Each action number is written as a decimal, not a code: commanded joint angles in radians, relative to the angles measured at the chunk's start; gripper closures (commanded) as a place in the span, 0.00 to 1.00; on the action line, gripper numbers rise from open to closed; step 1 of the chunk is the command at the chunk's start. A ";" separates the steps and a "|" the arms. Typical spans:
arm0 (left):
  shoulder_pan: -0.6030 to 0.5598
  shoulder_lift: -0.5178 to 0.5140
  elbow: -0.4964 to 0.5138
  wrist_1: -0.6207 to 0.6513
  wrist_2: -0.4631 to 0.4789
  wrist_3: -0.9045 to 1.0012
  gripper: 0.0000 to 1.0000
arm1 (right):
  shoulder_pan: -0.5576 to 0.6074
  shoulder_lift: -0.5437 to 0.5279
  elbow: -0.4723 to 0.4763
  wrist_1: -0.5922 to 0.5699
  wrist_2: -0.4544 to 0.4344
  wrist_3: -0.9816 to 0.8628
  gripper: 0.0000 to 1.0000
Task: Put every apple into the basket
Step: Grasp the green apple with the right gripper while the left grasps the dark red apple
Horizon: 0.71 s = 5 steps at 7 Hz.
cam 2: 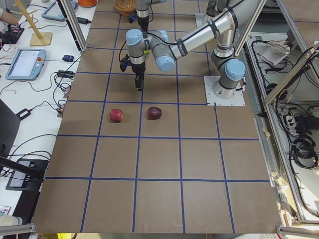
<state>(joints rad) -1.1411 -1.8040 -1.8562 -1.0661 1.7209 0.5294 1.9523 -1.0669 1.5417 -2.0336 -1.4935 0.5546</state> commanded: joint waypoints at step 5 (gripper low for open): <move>0.178 -0.098 -0.090 0.115 -0.091 0.060 0.00 | -0.010 0.114 -0.029 0.001 0.012 -0.016 0.62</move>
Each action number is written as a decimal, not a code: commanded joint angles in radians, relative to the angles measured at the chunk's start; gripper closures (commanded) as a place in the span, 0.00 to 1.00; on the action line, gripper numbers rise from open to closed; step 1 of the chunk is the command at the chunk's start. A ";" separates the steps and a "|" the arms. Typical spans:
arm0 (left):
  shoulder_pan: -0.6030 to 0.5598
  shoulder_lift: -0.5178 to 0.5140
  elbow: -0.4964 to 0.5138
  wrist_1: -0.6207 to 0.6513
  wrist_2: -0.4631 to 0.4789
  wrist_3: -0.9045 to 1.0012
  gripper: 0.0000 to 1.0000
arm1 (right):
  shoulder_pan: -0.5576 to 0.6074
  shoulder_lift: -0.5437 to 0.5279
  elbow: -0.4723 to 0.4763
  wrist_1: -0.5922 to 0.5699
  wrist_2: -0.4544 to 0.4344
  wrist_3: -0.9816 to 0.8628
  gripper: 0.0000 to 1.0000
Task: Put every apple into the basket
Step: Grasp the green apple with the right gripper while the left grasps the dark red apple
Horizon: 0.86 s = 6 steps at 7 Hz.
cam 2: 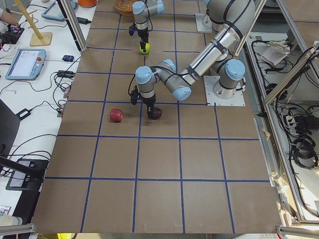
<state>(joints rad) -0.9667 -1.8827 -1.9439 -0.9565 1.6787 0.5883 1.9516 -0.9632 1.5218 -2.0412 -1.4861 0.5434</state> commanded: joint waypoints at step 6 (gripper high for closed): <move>-0.009 -0.033 0.019 -0.065 -0.046 -0.022 0.70 | -0.478 -0.203 -0.107 0.325 -0.166 -0.403 1.00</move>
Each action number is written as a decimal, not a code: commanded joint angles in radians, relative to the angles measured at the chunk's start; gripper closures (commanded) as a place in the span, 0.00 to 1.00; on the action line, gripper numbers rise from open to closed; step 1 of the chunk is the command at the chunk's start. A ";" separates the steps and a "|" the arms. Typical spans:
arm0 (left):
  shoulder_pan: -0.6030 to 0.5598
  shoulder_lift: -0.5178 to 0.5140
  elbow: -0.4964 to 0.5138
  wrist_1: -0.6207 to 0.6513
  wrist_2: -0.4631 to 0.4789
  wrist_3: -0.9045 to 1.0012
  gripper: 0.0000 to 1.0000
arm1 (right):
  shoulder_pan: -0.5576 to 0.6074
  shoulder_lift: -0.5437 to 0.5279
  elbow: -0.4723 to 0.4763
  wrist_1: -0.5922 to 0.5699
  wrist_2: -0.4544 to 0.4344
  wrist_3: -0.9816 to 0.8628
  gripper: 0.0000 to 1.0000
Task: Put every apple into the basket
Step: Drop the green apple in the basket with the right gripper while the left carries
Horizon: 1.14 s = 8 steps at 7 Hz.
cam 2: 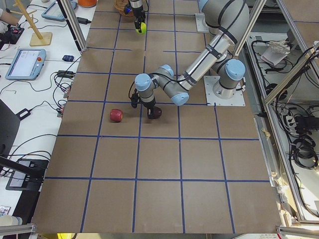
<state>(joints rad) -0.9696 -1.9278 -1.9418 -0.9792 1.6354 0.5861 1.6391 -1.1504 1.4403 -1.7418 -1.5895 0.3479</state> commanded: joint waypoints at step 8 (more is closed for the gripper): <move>-0.790 -0.074 0.293 -0.122 -0.226 -1.234 0.72 | -0.550 0.268 -0.072 -0.429 -0.251 -0.837 0.65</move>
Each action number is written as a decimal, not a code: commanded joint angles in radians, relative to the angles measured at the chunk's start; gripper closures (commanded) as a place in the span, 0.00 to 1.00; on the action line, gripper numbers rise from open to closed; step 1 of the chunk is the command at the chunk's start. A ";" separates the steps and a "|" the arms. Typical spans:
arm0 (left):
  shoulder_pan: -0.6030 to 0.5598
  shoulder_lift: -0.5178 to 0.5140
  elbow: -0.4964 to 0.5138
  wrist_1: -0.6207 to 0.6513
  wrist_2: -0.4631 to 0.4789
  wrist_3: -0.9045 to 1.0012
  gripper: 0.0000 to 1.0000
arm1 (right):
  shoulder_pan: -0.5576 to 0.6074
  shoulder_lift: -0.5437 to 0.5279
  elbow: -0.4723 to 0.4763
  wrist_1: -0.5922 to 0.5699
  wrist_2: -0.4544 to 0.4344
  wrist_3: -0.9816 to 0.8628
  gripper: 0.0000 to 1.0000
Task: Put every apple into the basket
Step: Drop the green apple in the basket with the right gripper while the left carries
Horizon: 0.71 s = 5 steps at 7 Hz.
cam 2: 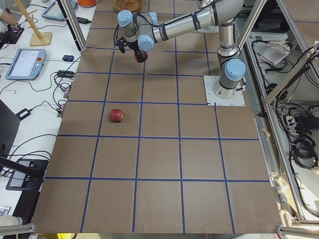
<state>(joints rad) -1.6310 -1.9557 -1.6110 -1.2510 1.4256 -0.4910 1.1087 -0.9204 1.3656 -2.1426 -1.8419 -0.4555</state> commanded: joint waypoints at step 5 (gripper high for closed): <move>-0.236 -0.109 -0.081 0.337 -0.013 -0.216 0.00 | 0.052 -0.113 0.003 0.210 0.068 -0.025 0.00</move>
<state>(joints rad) -1.8736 -2.0742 -1.7059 -0.9134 1.4188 -0.7134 1.1152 -0.9517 1.3670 -2.0799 -1.8196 -0.4923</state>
